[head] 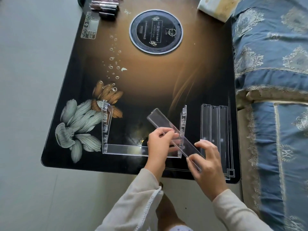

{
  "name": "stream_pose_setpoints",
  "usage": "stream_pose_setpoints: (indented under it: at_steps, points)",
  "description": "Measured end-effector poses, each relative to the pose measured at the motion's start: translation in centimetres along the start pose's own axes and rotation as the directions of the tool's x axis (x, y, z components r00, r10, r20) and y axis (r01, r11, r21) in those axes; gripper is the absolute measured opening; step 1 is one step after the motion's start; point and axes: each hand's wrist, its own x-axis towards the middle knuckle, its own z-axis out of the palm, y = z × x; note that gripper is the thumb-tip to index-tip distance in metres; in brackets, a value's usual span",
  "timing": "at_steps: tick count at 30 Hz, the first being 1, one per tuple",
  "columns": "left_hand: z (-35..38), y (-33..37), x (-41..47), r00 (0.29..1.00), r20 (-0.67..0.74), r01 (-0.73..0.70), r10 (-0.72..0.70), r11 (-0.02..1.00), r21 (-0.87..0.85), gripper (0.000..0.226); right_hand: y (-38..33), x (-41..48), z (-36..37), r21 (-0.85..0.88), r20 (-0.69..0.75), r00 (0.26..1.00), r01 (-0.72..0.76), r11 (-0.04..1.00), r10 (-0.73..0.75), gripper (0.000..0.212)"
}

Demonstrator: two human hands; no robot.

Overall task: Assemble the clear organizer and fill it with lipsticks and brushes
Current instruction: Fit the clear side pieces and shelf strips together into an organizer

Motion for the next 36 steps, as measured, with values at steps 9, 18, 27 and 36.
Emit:
stream_pose_setpoints:
  at_steps: [9, 18, 27, 36]
  points:
    - [-8.7, 0.4, 0.1, 0.987, -0.14, 0.039, -0.073, 0.972, -0.233, 0.016, -9.0, 5.4, 3.9, 0.169, 0.23, 0.972, 0.014, 0.986, -0.053, 0.045]
    - [-19.7, 1.8, 3.9, 0.885, -0.421, -0.162, 0.199, 0.979, 0.122, 0.036, -12.1, 9.2, 8.2, 0.194, 0.317, 0.948, -0.09, 0.977, 0.025, 0.04]
    - [-22.1, -1.4, 5.9, 0.96, -0.223, -0.003, 0.169, 0.804, 0.594, 0.026, -9.9, 8.0, 8.5, -0.016, 0.33, 0.942, 0.073, 0.997, -0.064, 0.048]
    - [-20.6, -2.9, 6.5, 0.966, -0.195, -0.01, 0.169, 0.779, 0.627, 0.03, -10.0, 7.9, 10.4, 0.043, 0.381, 0.924, 0.018, 0.999, -0.033, 0.048]
